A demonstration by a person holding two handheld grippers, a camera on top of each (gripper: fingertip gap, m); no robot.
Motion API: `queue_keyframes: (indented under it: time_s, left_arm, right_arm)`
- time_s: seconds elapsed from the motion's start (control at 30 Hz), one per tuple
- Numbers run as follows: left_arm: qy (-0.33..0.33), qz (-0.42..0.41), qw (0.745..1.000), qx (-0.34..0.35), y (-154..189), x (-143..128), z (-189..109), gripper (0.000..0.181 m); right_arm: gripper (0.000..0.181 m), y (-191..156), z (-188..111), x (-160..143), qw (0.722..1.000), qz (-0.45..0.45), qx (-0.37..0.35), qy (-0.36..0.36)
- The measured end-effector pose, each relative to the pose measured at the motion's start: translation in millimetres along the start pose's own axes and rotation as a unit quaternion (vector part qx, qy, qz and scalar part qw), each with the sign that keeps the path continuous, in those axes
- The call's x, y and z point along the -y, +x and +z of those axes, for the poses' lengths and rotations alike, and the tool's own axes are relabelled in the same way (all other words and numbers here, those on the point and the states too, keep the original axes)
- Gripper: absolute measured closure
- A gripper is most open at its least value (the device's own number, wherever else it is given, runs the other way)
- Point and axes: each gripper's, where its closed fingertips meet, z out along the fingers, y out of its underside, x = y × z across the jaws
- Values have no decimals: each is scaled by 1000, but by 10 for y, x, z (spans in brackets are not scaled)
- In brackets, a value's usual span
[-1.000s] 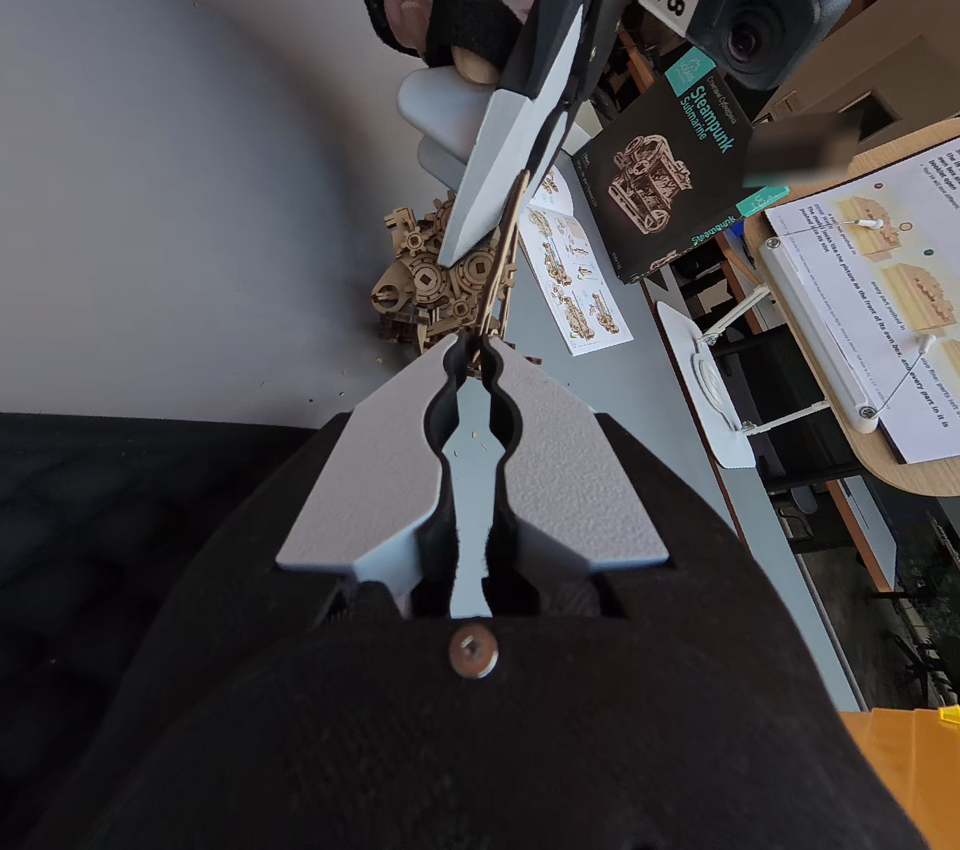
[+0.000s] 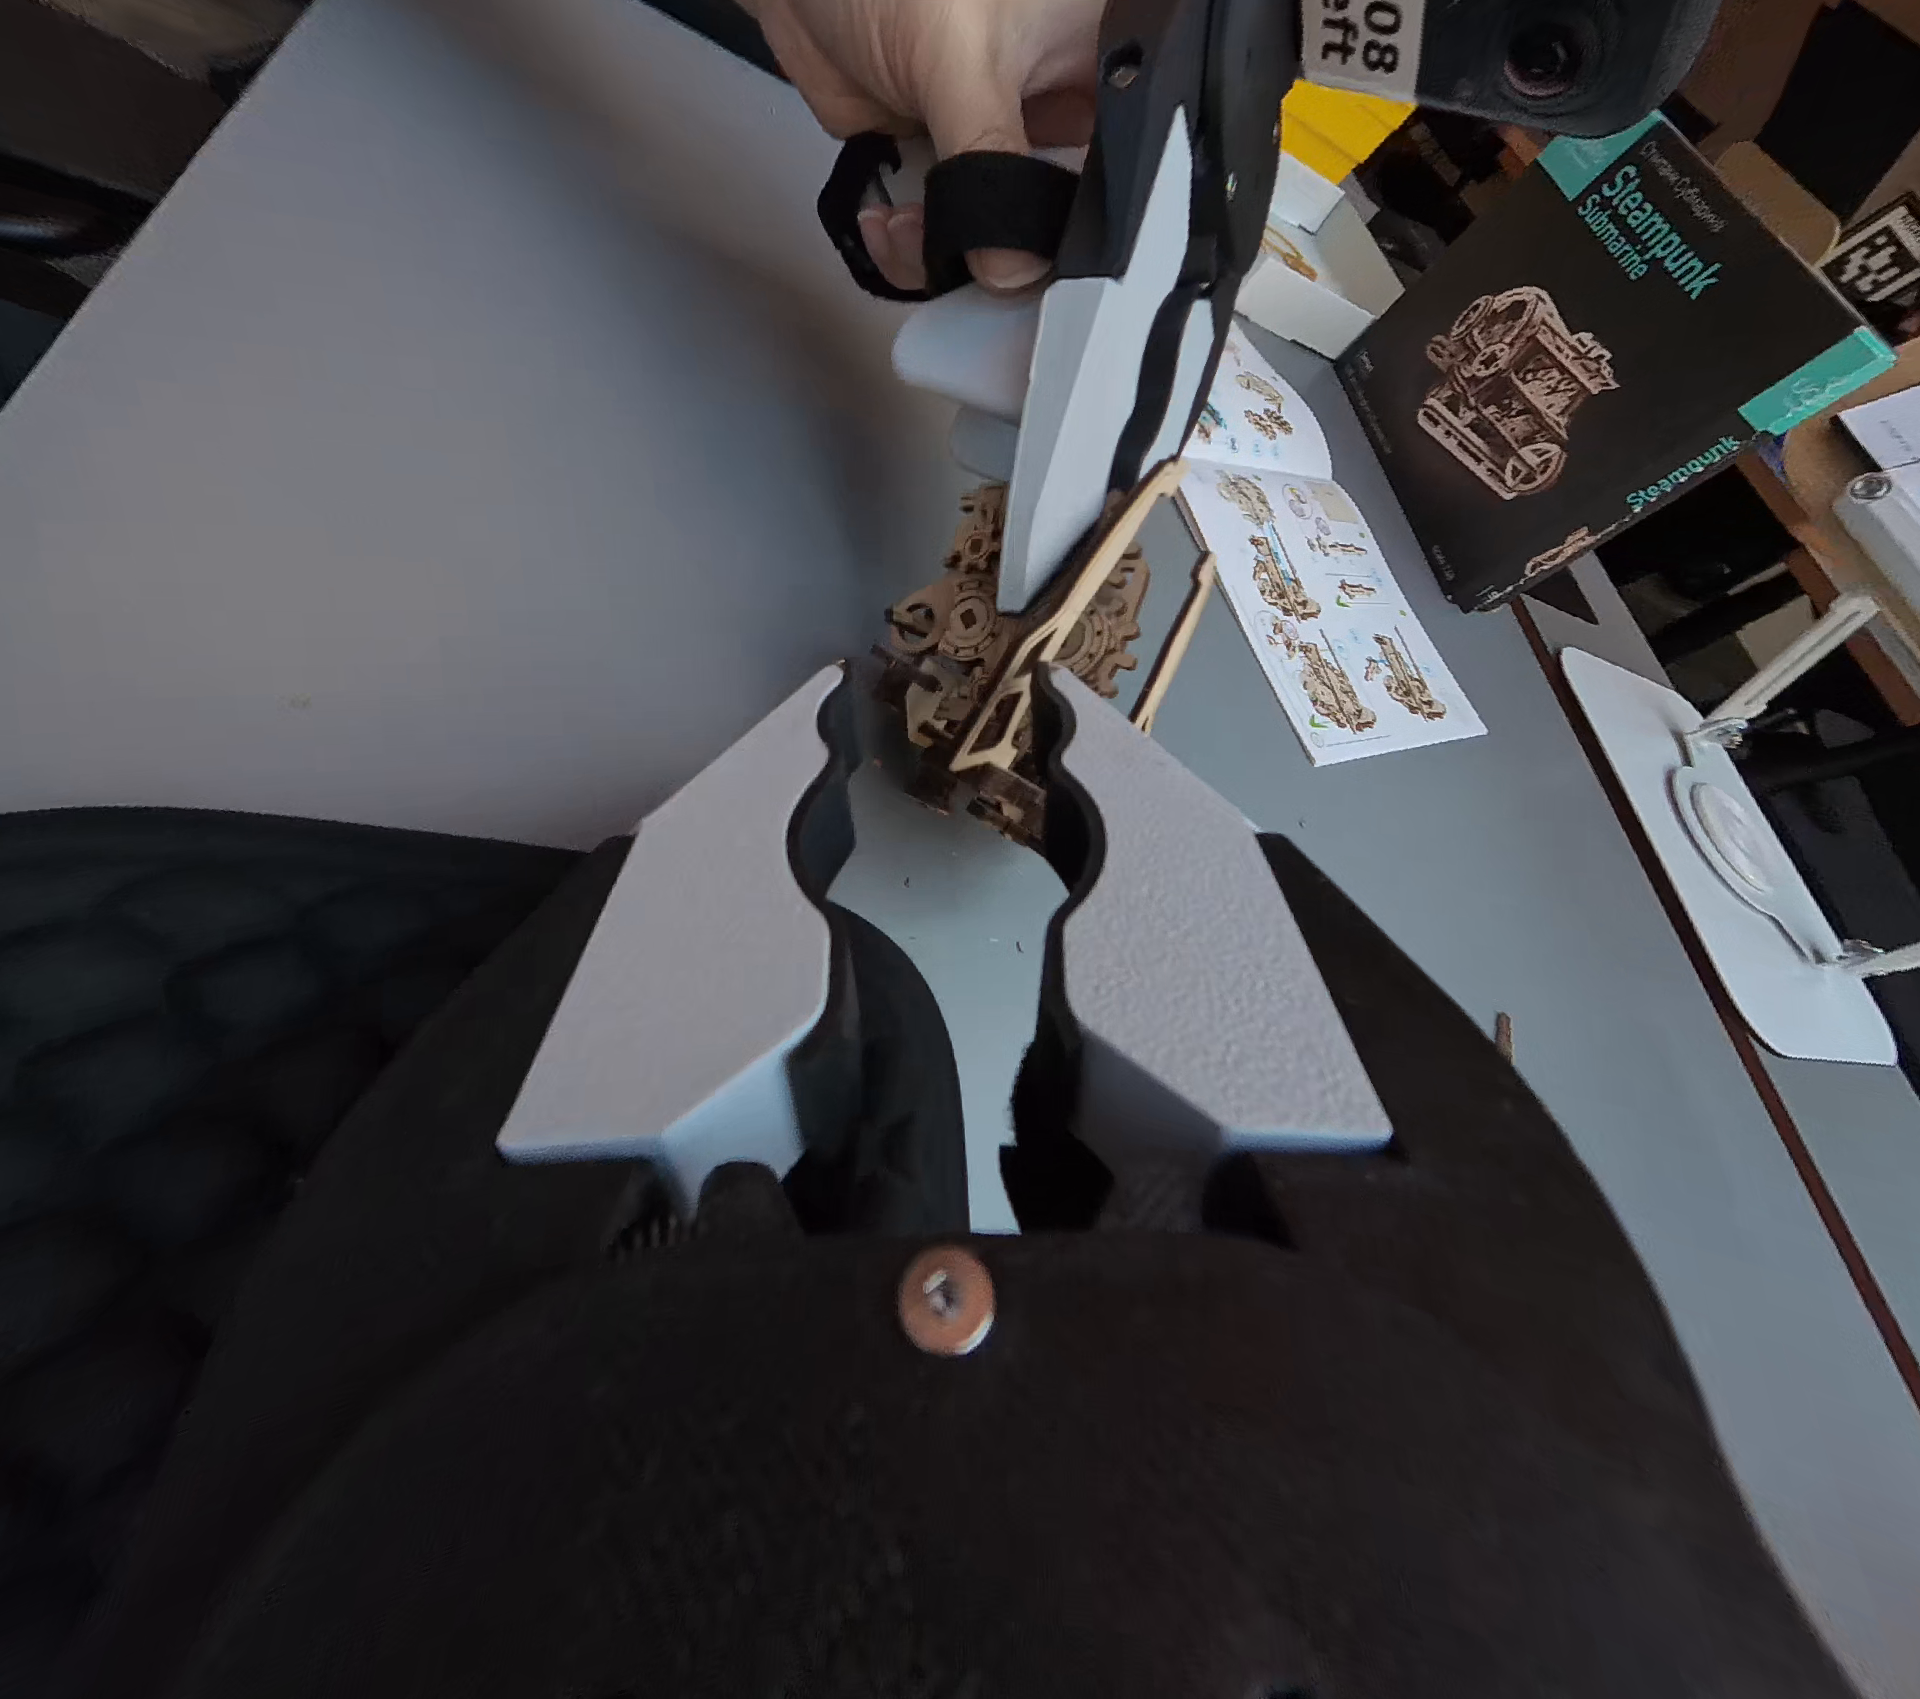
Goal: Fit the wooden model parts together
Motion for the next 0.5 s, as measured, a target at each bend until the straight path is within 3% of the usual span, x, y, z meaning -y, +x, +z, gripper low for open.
queue_keyframes:
  time_s: [0.13,0.3,0.37,0.5]
  left_arm:
    - [-11,10,1000,6,8,-7,15,167]
    - [-36,21,999,13,24,-15,36,168]
    - [-47,24,998,15,28,-15,47,167]
    - [-58,27,998,15,29,-6,63,168]
  right_arm:
    - [150,167,-139,172,995,74,40,54]
    - [153,437,-33,-83,971,217,99,11]
    - [154,382,7,-57,954,255,158,29]
    - [157,373,60,-50,936,287,198,40]
